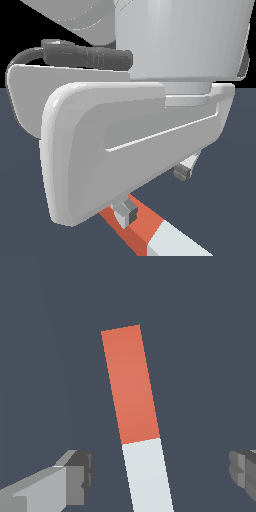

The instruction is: Insert the peg into the horizontal hole in a box.

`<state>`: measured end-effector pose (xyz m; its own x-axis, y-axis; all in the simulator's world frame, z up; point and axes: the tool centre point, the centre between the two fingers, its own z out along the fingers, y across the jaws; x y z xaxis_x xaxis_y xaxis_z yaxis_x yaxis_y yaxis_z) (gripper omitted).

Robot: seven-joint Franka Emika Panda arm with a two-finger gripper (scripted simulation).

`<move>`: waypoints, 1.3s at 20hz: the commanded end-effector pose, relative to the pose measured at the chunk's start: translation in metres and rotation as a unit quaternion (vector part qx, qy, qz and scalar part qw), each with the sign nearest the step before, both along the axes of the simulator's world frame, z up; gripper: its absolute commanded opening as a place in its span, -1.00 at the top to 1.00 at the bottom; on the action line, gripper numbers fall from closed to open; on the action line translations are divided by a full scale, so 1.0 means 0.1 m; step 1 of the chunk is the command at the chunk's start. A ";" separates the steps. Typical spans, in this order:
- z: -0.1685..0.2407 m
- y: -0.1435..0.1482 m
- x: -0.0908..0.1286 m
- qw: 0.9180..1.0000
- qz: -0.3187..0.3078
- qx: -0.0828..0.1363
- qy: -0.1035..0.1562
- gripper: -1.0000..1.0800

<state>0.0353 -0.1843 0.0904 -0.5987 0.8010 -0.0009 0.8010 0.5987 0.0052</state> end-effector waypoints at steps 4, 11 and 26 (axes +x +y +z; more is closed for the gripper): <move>-0.11 -0.23 0.15 0.999 0.045 -0.001 0.001 -0.92; -0.19 -0.40 0.29 0.997 0.079 -0.001 0.002 -0.92; -0.36 -0.44 0.34 0.996 0.090 -0.001 0.002 -0.92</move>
